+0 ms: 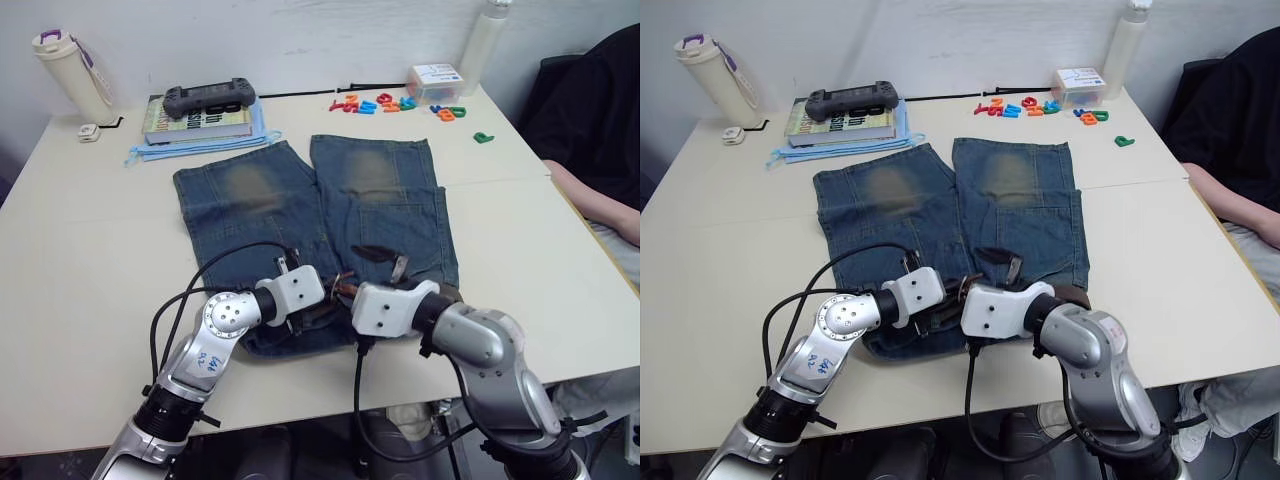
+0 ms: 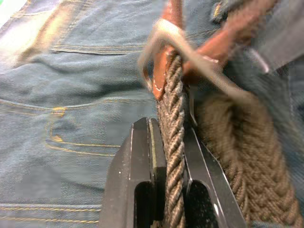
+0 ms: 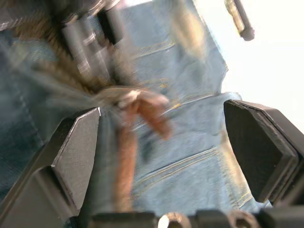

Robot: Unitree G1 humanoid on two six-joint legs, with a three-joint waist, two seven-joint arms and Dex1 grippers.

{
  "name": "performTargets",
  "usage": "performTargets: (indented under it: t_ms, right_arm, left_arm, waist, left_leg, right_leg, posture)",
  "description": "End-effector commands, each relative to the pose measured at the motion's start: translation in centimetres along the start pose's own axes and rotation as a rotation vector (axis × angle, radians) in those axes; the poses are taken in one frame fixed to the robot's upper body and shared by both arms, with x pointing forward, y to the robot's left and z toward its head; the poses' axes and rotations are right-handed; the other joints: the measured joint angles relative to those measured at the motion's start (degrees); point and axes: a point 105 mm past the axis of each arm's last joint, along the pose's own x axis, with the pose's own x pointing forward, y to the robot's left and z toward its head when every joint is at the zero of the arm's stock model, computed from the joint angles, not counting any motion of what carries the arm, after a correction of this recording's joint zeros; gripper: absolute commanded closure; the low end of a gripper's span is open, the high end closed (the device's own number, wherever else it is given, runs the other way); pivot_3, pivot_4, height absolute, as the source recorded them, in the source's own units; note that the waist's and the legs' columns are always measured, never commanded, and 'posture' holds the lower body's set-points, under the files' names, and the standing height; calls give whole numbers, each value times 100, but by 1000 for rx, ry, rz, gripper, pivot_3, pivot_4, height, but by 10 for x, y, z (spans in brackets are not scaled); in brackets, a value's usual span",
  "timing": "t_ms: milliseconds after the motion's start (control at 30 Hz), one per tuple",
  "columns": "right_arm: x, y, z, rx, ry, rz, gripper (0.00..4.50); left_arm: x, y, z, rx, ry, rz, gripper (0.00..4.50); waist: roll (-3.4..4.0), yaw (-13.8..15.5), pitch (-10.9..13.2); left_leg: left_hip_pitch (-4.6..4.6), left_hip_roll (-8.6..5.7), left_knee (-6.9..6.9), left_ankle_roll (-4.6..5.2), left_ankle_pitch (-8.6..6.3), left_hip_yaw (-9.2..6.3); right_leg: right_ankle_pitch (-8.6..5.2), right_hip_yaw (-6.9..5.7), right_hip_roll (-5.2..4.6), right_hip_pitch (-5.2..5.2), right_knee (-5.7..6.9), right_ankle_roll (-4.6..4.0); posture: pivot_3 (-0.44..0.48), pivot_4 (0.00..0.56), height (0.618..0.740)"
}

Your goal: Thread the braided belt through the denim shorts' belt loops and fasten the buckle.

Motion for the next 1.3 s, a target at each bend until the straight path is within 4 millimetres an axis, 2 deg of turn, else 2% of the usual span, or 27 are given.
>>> performTargets:
  t_ms: [33, 100, 233, 433, 900, 933, 967, 1000, 1033, 1133, 1167, 1200, 1233, 1267, 1300]
  right_arm:
    - [-9, -11, 19, 10, -84, 22, 56]
    - [-10, -21, 19, 21, -87, 4, 56]
    - [-12, -29, -6, -130, 25, 27, 56]
    - [-8, -19, -16, -216, 37, 84, 56]
    - [6, 3, -17, -199, 16, 127, 56]
    - [6, 5, -17, -196, 18, 130, 439]
    - [6, 6, -18, -193, 19, 132, 550]
    - [7, 7, -19, -187, 21, 135, 862]
    - [7, 9, -20, -182, 23, 139, 1462]
    - [8, 12, -21, -175, 24, 143, 2609]
    - [9, 12, -21, -172, 24, 143, 3314]
    - [9, 12, -21, -170, 24, 143, 3638]
    - [10, 12, -21, -167, 23, 142, 4223]
    - [10, 12, -21, -163, 22, 140, 4466]
    - [10, 12, -21, -161, 21, 138, 4466]
  left_arm:
    - [2, -9, 8, 5, -38, -36, 4500]
    - [2, -9, 8, 4, -40, -37, 4500]
    - [3, -11, 9, 3, -43, -41, 4500]
    - [3, -13, 10, 4, -46, -48, 4500]
    - [3, -14, 12, 15, -47, -46, 4500]
    - [2, -14, 11, 19, -46, -45, 4500]
    - [2, -14, 11, 22, -45, -45, 4500]
    - [2, -14, 11, 23, -44, -44, 4500]
    - [2, -14, 11, 24, -44, -43, 4500]
    - [2, -14, 11, 27, -44, -42, 4500]
    - [2, -14, 11, 28, -43, -42, 4500]
    - [2, -14, 11, 29, -43, -42, 4500]
    - [2, -14, 10, 30, -43, -42, 4500]
    - [2, -13, 11, 33, -43, -42, 4500]
    - [2, -13, 11, 34, -44, -42, 4500]
  waist:
    - [0, 1, 0]
    - [0, 0, 0]
    - [0, 20, 0]
    - [0, 13, 0]
    - [0, 20, 0]
    - [0, 19, 0]
    - [0, 19, 0]
    - [0, 18, 0]
    - [0, 17, 0]
    - [0, 17, 0]
    - [0, 16, 0]
    - [0, 14, 0]
    - [0, 13, 0]
    - [0, 13, 0]
    - [0, 13, 0]
  left_leg:
    - [0, 1, 0, 0, 0, 0]
    - [0, 1, 0, 0, 0, -1]
    - [0, -4, 1, 2, -1, -1]
    - [2, -1, 1, 6, -3, -1]
    - [5, -2, 2, 6, -3, -2]
    - [5, -2, 2, 6, -3, -2]
    - [5, -2, 2, 6, -3, -2]
    - [5, -2, 2, 6, -3, -2]
    - [5, -2, 2, 6, -3, -2]
    - [5, -2, 2, 6, -3, -2]
    - [5, -2, 2, 6, -3, -2]
    - [5, -2, 2, 6, -3, -2]
    - [5, -2, 2, 6, -3, -2]
    - [5, -2, 2, 6, -3, -2]
    - [6, 0, 2, 6, -3, -2]
  right_leg:
    - [0, -1, -1, 0, 0, 0]
    - [0, -1, -2, 1, -1, 0]
    - [0, -2, -4, 2, -2, 0]
    - [0, -3, -8, 11, -10, 0]
    - [0, -4, -6, 17, -11, 1]
    - [0, -4, -6, 17, -11, 1]
    - [0, -4, -6, 17, -11, 1]
    - [0, -4, -6, 17, -11, 1]
    - [0, -4, -6, 17, -11, 1]
    - [0, -4, -6, 18, -11, 1]
    - [0, -4, -6, 17, -11, 1]
    - [0, -3, -6, 17, -11, 1]
    - [0, -3, -6, 17, -10, 1]
    - [0, -3, -6, 17, -10, 1]
    - [0, -4, -6, 17, -10, 1]
  posture:
    - [0, 150, 714]
    - [0, 150, 714]
    - [0, 150, 714]
    - [0, 150, 714]
    - [0, 150, 714]
    - [0, 150, 714]
    - [0, 150, 714]
    - [0, 150, 714]
    - [0, 150, 714]
    - [0, 150, 714]
    - [0, 150, 714]
    - [0, 150, 714]
    - [0, 150, 714]
    - [0, 150, 714]
    - [0, 150, 714]
